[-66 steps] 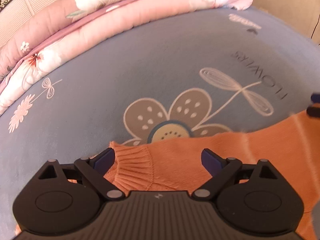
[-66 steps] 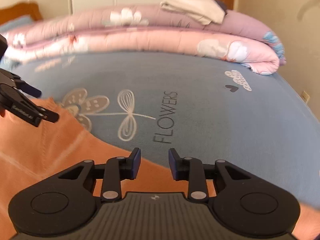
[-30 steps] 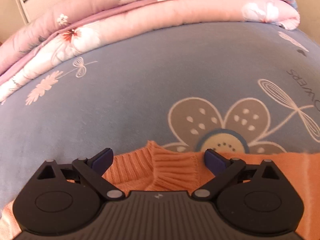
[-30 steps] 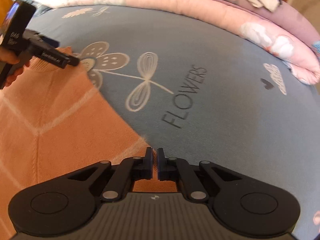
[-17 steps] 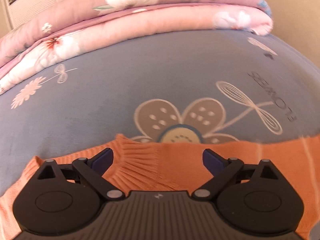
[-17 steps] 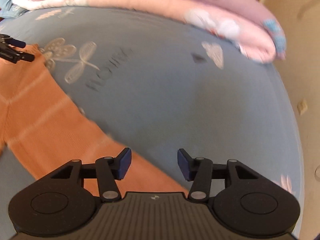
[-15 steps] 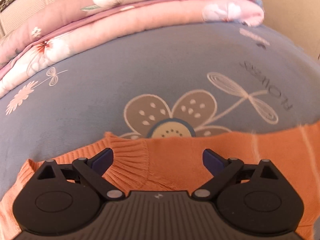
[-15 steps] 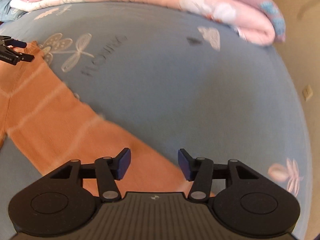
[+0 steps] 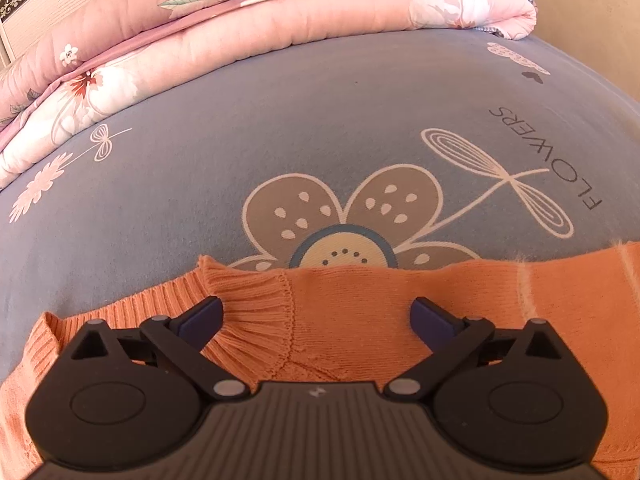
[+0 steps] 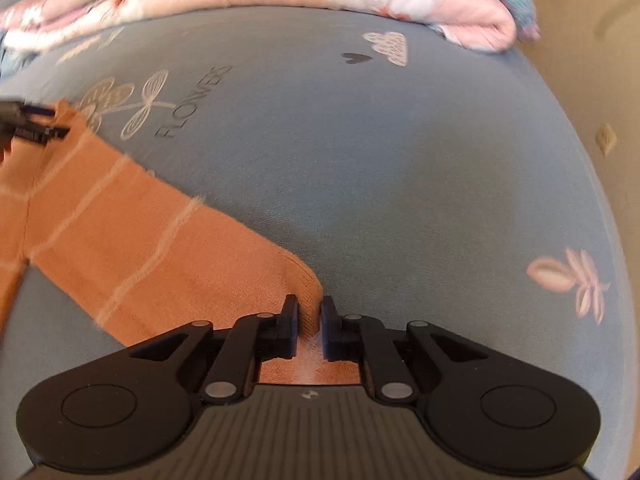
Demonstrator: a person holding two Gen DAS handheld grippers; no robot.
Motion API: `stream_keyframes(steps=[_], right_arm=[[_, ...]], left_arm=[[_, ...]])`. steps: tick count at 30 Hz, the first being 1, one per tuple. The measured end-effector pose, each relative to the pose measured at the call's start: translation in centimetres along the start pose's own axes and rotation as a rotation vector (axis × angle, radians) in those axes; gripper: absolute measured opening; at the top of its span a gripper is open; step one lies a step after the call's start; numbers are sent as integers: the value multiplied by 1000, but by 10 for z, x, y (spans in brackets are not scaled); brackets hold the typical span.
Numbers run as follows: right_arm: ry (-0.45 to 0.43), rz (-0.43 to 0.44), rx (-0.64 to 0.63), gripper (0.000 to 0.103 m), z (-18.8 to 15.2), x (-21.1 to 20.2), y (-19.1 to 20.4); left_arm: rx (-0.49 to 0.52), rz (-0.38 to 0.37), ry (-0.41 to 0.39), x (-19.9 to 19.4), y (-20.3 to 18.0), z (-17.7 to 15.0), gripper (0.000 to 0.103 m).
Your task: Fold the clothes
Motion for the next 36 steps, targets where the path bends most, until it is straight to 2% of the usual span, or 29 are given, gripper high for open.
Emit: stream_keyframes(steps=[1, 2, 3, 5, 7, 8, 10, 12, 14, 16, 18, 20, 22, 26, 29, 30, 31, 33, 36], right_arm=[[11, -30, 10, 33, -3, 4, -3], [20, -77, -5, 40, -6, 8, -4], [0, -84, 10, 48, -9, 4, -7], [-59, -65, 78, 56, -15, -10, -17], [-135, -45, 175, 69, -28, -26, -32], [-164, -54, 212, 70, -36, -30, -39], [-193, -82, 312, 70, -55, -33, -57], [-251, -30, 461, 70, -75, -35, -80], [-257, -48, 575, 70, -92, -28, -101], [-238, -44, 614, 72, -102, -14, -106], [-269, -50, 613, 71, -102, -11, -101], [-242, -115, 603, 22, -97, -5, -90], [-231, -133, 639, 18, -99, -12, -86], [-262, -120, 732, 17, -116, -43, -84], [-244, -125, 743, 20, -130, -44, -81], [-216, -154, 736, 25, -132, -38, -83], [-186, -184, 728, 37, -134, -31, -85], [-236, -208, 769, 40, -136, -38, -86], [-317, -257, 779, 43, -134, -56, -76]], left_arm=[[-3, -1, 1, 1, 0, 0, 102], [-9, -6, 5, 1, 1, 0, 102], [-12, -9, 7, 1, 2, 0, 102], [-7, -10, 8, 1, 2, 0, 102], [-13, -12, 9, 2, 2, 0, 103], [-18, -14, 10, 2, 3, 0, 103], [-24, -14, 9, 3, 3, -1, 103], [-23, -11, 8, 3, 2, -1, 103], [-23, -10, 12, 3, 2, 0, 103], [-30, -10, 17, 4, 2, 1, 103], [-35, -9, 17, 5, 2, 1, 103], [-38, -7, 16, 5, 1, 1, 103], [-37, -6, 18, 5, 1, 2, 103], [-35, -6, 21, 4, 1, 2, 103], [-36, -5, 16, 4, 1, 2, 103], [-36, -4, 16, 3, 1, 2, 103], [-33, -3, 22, 2, 1, 2, 103], [-34, -12, 32, -6, 2, 3, 99], [-14, -78, -36, -23, -7, 6, 99]])
Point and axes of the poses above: each gripper's, at about its wrist camera, not at the fingertips, and x roughly the way its jaws point, y to its left, z to its top, the point moved 6 cm from there along x, roughly the way its jaws point, and after that the axes turned 8 degrees about y, right-handed, at the moved point
